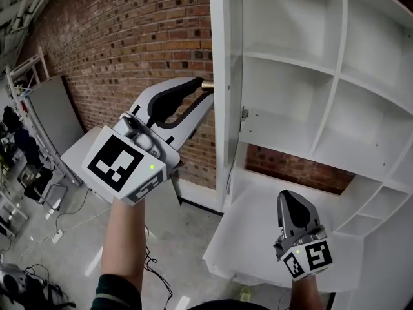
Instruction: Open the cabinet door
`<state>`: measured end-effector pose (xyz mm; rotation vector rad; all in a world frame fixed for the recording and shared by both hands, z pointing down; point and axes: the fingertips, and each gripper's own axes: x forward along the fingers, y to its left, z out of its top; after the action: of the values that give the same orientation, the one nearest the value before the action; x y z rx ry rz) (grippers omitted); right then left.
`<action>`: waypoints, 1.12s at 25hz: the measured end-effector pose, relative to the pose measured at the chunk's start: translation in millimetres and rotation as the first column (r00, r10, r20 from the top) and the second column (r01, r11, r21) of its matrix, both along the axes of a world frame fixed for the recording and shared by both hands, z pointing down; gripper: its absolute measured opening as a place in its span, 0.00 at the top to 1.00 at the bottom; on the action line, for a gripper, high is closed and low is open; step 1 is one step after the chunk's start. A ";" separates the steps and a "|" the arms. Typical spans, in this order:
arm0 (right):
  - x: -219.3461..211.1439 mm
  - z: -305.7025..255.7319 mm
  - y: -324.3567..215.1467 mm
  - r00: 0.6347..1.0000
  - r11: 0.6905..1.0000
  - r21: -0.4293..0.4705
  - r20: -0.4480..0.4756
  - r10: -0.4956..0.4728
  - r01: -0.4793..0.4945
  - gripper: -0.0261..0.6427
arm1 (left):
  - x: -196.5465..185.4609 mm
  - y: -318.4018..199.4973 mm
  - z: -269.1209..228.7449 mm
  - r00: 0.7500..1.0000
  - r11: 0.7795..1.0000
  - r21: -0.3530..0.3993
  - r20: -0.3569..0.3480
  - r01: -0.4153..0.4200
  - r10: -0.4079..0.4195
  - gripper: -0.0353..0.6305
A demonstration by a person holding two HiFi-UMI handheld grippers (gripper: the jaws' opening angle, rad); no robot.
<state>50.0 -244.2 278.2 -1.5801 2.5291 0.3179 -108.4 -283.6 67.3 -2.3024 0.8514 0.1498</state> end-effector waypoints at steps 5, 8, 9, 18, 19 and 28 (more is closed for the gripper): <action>-7.9 4.0 -0.1 1.000 1.000 -0.007 -0.002 -0.015 0.015 0.96 | -20.4 -5.9 1.9 0.998 0.999 -0.016 -0.042 0.039 -0.040 0.82; -15.1 4.2 0.7 1.000 1.000 -0.011 -0.007 -0.025 0.025 0.96 | -34.8 -10.7 2.4 0.995 0.997 -0.035 -0.076 0.062 -0.065 0.83; -16.7 4.8 0.9 1.000 1.000 -0.012 -0.011 -0.028 0.028 0.96 | -39.4 -12.7 3.2 0.993 0.997 -0.044 -0.090 0.071 -0.075 0.84; -27.5 4.7 7.9 0.999 0.999 -0.016 -0.028 -0.037 0.037 0.96 | -55.9 -26.8 14.9 0.984 0.989 -0.105 -0.134 0.102 -0.115 0.87; -28.4 4.6 8.9 0.999 0.999 -0.015 -0.029 -0.038 0.038 0.96 | -56.6 -26.2 16.9 0.983 0.989 -0.110 -0.139 0.103 -0.117 0.87; -45.1 14.9 15.1 0.997 0.997 -0.040 -0.041 -0.063 0.061 0.96 | -76.5 -12.9 52.3 0.965 0.967 -0.181 -0.159 0.180 -0.209 0.91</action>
<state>4.9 -229.0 293.2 -1.5201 2.6258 0.3004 -184.9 -296.5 119.7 -2.3663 1.2171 0.2056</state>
